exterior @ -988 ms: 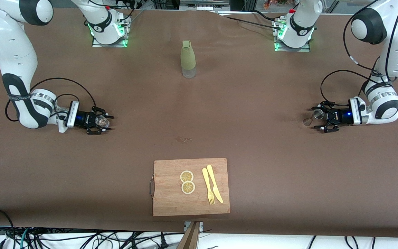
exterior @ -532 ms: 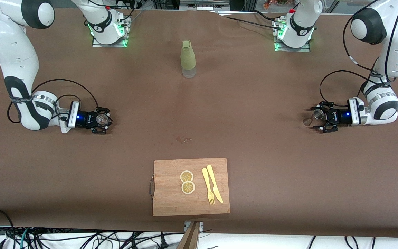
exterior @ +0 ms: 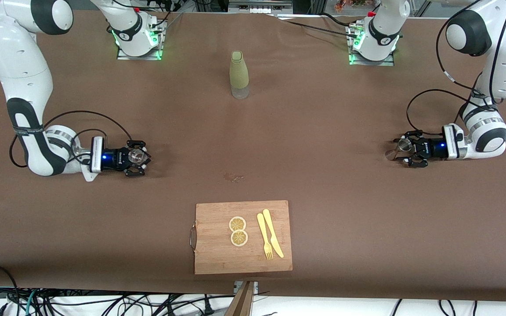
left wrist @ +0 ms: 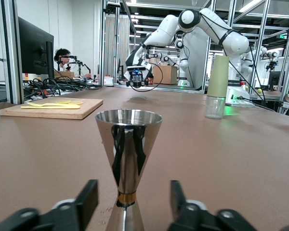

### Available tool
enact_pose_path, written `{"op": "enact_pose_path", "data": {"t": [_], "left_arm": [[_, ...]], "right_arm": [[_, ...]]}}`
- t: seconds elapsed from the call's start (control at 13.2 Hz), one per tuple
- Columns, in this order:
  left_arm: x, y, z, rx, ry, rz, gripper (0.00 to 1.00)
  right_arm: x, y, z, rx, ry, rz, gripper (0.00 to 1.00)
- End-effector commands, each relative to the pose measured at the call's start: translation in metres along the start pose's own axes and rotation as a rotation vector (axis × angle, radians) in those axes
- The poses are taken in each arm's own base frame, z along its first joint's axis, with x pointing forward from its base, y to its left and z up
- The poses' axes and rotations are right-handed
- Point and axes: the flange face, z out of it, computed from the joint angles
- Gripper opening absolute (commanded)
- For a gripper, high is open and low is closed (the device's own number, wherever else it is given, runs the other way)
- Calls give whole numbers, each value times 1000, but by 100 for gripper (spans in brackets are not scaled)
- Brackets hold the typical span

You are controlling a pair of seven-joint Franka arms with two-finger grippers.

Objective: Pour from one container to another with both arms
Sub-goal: 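Lift the glass cup with the right gripper while the left gripper brings the jigger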

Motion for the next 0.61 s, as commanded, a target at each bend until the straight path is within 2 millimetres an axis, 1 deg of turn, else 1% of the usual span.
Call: {"op": "enact_pose_path", "data": {"t": [0.0, 0.08, 0.15, 0.23, 0.3, 0.38, 0.46, 0.53], "left_arm": [[-3, 3, 0, 15, 12, 159, 57], [-3, 3, 1, 13, 12, 159, 53], [-3, 3, 1, 12, 11, 160, 40], [-4, 3, 1, 12, 12, 160, 26], [-4, 3, 1, 10, 11, 161, 0], [-8, 5, 2, 11, 13, 156, 0], [-12, 5, 7, 9, 17, 157, 0], [-14, 5, 13, 5, 28, 154, 0]], "right_arm": [[44, 32, 42, 120, -34, 10, 0], [48, 35, 54, 134, -33, 28, 0], [53, 39, 60, 137, -40, 18, 0], [62, 45, 69, 148, -42, -3, 0], [74, 53, 75, 153, -45, -7, 0], [91, 59, 88, 163, -52, 9, 0], [111, 66, 105, 170, -73, 18, 0], [127, 71, 118, 161, -106, 38, 0]]}}
